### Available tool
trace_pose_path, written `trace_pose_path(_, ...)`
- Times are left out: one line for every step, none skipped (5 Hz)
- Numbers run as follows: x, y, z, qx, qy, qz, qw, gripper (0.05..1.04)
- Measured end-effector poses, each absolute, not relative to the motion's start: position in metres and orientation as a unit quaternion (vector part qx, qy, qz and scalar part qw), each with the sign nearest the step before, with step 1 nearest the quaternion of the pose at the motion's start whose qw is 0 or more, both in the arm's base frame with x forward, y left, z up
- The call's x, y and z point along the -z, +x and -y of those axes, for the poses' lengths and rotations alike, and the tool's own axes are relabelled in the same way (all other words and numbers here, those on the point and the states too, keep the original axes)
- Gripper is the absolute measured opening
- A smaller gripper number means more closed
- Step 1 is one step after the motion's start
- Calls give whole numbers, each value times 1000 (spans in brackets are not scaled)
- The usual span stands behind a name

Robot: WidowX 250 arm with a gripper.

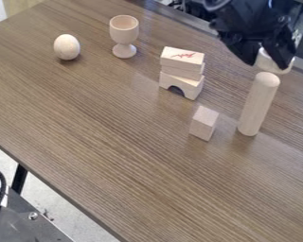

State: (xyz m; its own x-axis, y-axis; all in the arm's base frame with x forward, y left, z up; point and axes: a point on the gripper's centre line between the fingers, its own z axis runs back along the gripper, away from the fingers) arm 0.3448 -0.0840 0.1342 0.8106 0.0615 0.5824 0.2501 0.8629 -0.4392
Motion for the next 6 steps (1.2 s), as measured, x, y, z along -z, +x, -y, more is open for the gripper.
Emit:
trace_pose_path(-134,343,82,48,-255,316,913,718)
trace_pose_path(-132,342,81,46,-251,326,910,718)
trace_pose_path(-126,338,79,40,-248,328,911,718)
trace_pose_path(-127,337,79,39,-247,337,908,718)
trace_pose_path(-126,336,79,32,-247,342,906,718)
trace_pose_path(-126,337,80,30,-249,346,904,718)
